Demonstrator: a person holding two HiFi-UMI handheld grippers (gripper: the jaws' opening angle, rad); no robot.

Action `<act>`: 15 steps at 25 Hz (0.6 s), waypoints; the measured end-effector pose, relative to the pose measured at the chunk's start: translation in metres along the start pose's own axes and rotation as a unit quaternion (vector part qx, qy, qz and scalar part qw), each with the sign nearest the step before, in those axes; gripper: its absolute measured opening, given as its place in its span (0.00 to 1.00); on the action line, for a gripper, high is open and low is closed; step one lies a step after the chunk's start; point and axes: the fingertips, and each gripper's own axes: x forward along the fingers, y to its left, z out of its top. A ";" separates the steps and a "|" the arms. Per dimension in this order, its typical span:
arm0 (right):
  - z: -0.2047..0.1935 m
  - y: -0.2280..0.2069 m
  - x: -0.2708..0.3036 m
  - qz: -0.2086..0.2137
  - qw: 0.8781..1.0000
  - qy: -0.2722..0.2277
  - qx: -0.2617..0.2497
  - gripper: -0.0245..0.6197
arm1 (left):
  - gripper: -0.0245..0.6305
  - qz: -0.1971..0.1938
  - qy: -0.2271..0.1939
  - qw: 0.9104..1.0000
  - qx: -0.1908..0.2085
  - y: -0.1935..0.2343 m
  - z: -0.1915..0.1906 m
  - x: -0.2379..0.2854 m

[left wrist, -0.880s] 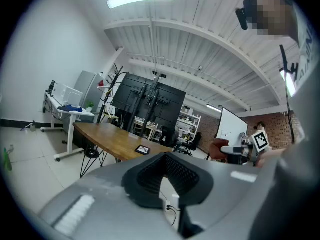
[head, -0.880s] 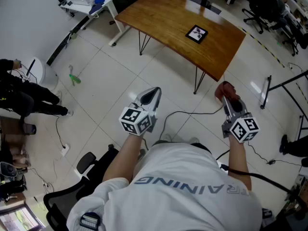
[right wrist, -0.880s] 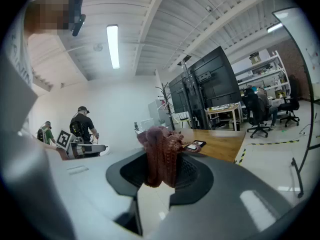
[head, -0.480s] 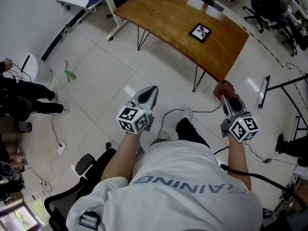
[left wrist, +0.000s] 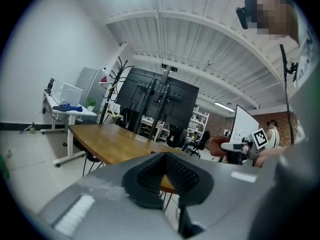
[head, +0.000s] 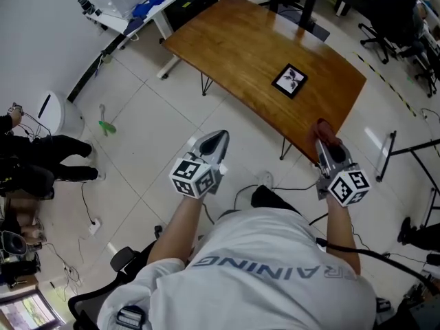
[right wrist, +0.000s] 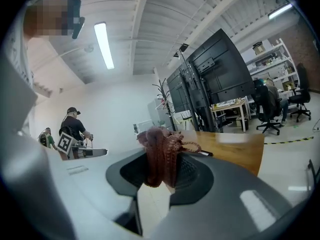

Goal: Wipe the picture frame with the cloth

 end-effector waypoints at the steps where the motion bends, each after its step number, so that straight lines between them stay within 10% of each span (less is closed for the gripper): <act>1: 0.007 -0.012 0.010 0.006 1.000 0.000 0.000 0.22 | 0.05 0.003 0.000 1.000 0.004 0.002 0.007 0.016; 15: 0.025 -0.113 0.096 0.018 0.997 0.000 0.073 0.22 | 0.05 0.003 0.038 0.999 0.029 0.016 0.054 0.154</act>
